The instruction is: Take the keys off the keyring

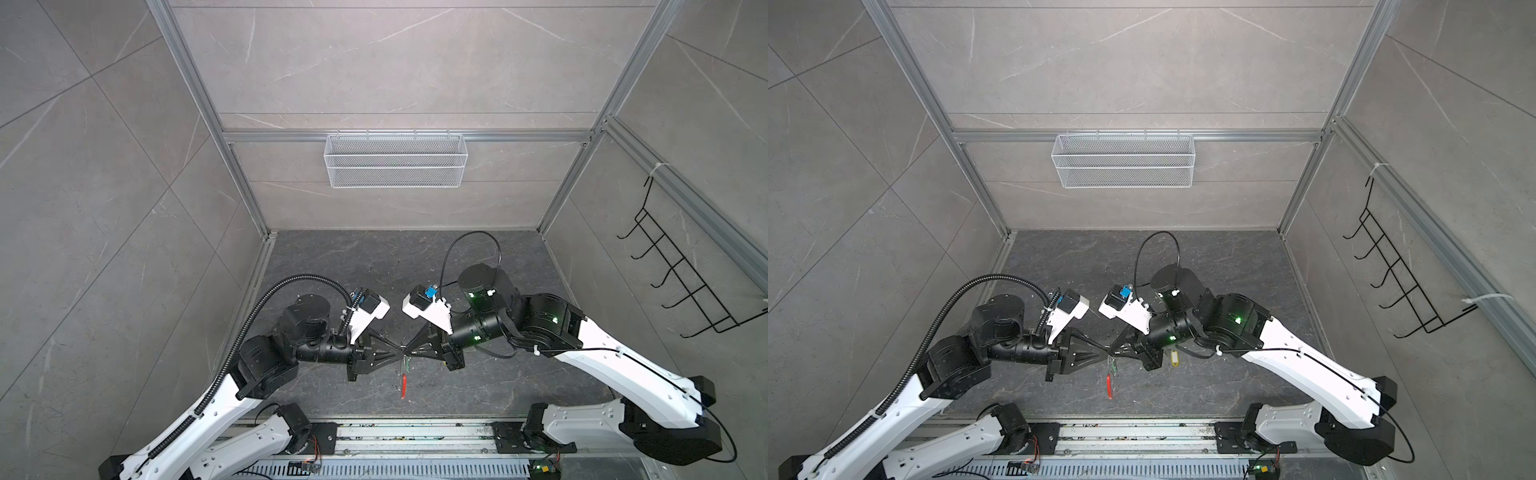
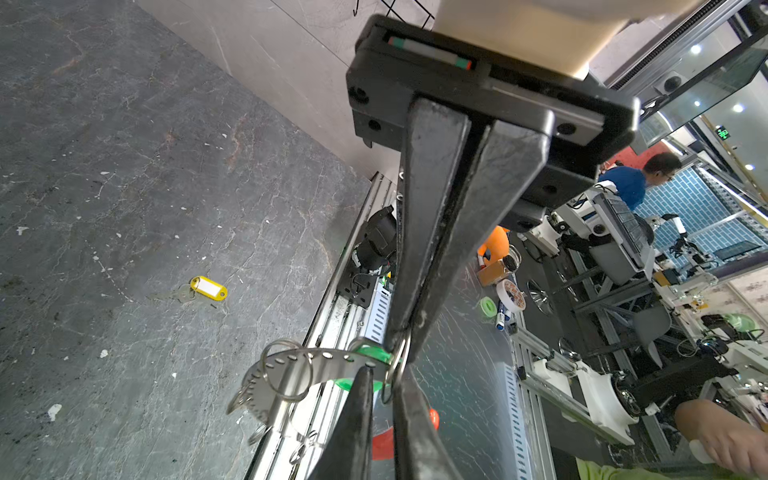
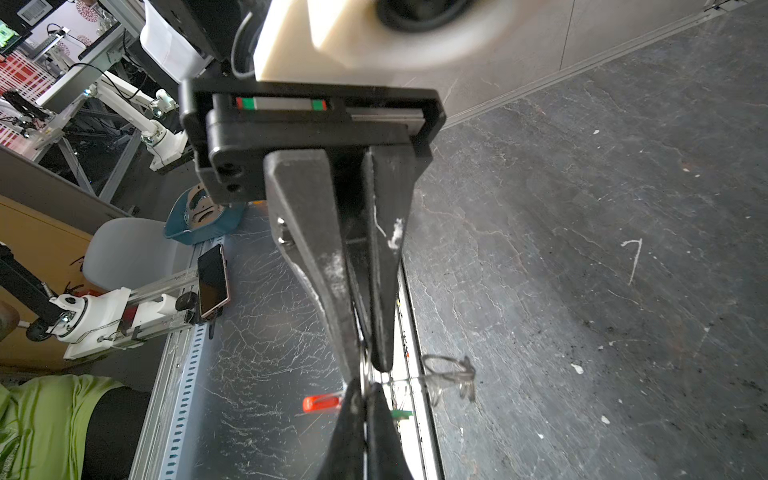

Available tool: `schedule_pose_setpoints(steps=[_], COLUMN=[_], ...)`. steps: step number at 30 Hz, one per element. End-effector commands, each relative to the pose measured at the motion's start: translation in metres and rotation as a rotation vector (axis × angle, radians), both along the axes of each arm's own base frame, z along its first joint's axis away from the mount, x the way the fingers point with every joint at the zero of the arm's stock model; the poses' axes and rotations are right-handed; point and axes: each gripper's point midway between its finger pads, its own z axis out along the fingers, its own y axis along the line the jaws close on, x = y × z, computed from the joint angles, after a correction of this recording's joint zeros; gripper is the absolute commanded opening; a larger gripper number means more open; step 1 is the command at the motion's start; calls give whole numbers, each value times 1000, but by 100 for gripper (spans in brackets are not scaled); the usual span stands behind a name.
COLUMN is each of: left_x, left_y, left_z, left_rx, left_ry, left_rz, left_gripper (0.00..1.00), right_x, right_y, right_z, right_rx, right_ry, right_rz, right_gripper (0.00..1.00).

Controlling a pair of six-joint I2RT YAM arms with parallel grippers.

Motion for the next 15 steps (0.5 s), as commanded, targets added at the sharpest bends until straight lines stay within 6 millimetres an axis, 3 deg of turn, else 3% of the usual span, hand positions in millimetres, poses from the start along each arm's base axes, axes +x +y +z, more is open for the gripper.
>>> schedule_pose_setpoints(steps=[1,6,15], left_x=[-1,-2,-2], left_y=[1,5,1], left_z=[29,34,31], left_rx=[-66,-74,-71], left_ry=[-74,-89,-78], left_rz=[-4,7,-9], left_gripper=[18,27,10], right_x=[-2,-2,-2], right_y=[5,5,6], right_z=[-2,-1,-2], right_rx=[7,9,9], right_ry=[14,13,13], right_rz=[13,11,10], right_gripper=[0,0,0])
